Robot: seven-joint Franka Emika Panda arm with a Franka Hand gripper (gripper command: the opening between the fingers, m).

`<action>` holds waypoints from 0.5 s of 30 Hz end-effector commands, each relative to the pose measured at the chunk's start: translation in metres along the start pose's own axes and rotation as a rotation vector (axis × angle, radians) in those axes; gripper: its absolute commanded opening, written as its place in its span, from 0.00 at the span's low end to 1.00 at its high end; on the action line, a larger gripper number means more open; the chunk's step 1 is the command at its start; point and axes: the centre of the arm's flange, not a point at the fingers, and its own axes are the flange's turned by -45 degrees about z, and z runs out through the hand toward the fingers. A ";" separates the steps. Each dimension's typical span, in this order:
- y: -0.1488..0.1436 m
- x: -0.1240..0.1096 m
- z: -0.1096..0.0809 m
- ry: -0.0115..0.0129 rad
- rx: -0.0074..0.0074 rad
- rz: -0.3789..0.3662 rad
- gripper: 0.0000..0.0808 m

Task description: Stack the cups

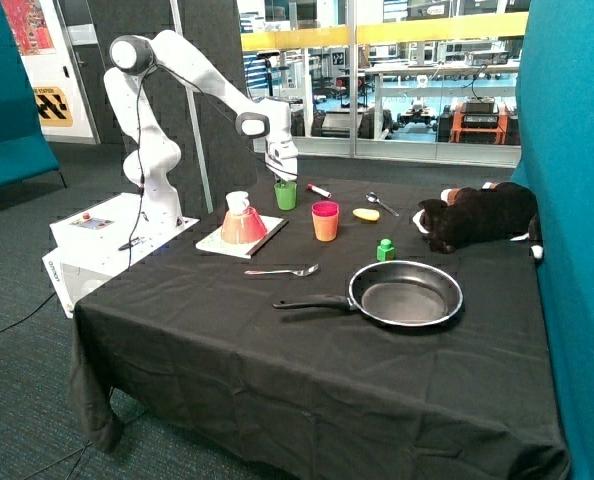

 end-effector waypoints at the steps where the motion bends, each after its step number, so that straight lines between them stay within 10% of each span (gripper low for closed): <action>1: 0.001 0.001 0.001 -0.0014 -0.0002 0.008 0.00; 15: 0.001 0.001 -0.004 -0.0014 -0.0002 0.013 0.00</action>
